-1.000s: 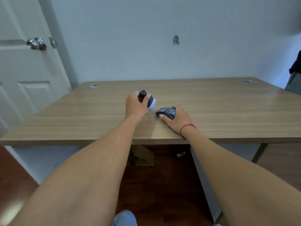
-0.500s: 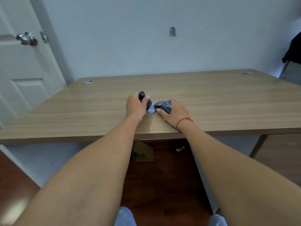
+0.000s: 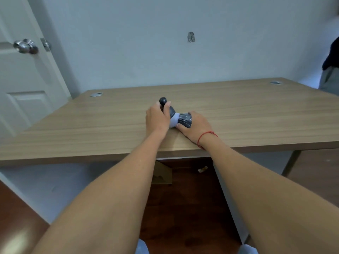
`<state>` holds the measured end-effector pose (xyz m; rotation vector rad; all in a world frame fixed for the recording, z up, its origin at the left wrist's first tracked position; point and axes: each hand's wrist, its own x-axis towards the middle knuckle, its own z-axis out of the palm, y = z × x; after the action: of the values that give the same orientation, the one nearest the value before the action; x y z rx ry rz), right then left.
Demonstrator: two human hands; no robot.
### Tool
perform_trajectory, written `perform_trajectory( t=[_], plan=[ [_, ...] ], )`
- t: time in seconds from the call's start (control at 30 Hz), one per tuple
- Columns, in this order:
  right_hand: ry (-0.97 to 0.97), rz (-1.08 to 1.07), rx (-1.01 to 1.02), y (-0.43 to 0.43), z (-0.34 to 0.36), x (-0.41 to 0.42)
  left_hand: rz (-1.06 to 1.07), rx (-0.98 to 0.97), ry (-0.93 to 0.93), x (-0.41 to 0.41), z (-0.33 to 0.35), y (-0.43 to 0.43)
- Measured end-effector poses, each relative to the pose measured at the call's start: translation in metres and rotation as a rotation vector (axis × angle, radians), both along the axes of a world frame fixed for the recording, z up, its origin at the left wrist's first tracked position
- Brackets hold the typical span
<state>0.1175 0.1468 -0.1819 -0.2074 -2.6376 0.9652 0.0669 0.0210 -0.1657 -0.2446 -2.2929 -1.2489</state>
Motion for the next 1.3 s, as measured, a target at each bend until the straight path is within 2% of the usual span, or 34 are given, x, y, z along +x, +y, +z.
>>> perform_trajectory(
  t=[0.07,0.17,0.33,0.43,0.57,0.63,0.7,0.8,0.87,1.1,1.17,1.3],
  plan=[
    [0.007,0.007,0.002,0.001,0.001,0.000,0.064,-0.026,-0.030,-0.003,-0.006,-0.007],
    [0.006,0.016,-0.009,0.001,0.000,0.000,0.042,-0.071,-0.032,-0.003,-0.004,-0.016],
    [0.001,0.013,-0.023,0.001,0.001,-0.001,-0.038,0.113,0.083,0.002,0.025,-0.002],
    [-0.002,0.012,-0.033,0.002,0.002,-0.003,-0.059,-0.022,0.122,0.009,0.024,0.008],
    [0.011,0.007,-0.009,0.000,-0.001,-0.002,0.073,-0.252,0.083,0.004,0.001,-0.006],
    [0.008,0.010,0.007,0.001,-0.001,-0.002,0.068,-0.284,0.082,0.003,-0.002,-0.013],
    [0.007,0.014,-0.024,0.002,0.000,-0.001,0.011,-0.212,0.098,0.006,0.007,-0.013],
    [0.002,0.015,-0.078,0.003,0.002,0.000,-0.029,-0.005,0.137,0.010,0.024,-0.001],
    [0.001,0.016,-0.110,0.003,0.002,0.002,-0.034,0.032,0.150,0.012,0.026,0.008],
    [0.007,0.018,-0.121,0.001,0.005,0.007,0.131,-0.271,0.056,0.009,-0.001,-0.002],
    [-0.004,0.018,-0.122,0.002,0.005,0.008,0.083,-0.210,0.063,0.012,0.001,-0.005],
    [0.004,0.022,-0.162,0.002,0.006,0.010,0.008,0.070,0.110,0.012,0.018,-0.001]
  ],
)
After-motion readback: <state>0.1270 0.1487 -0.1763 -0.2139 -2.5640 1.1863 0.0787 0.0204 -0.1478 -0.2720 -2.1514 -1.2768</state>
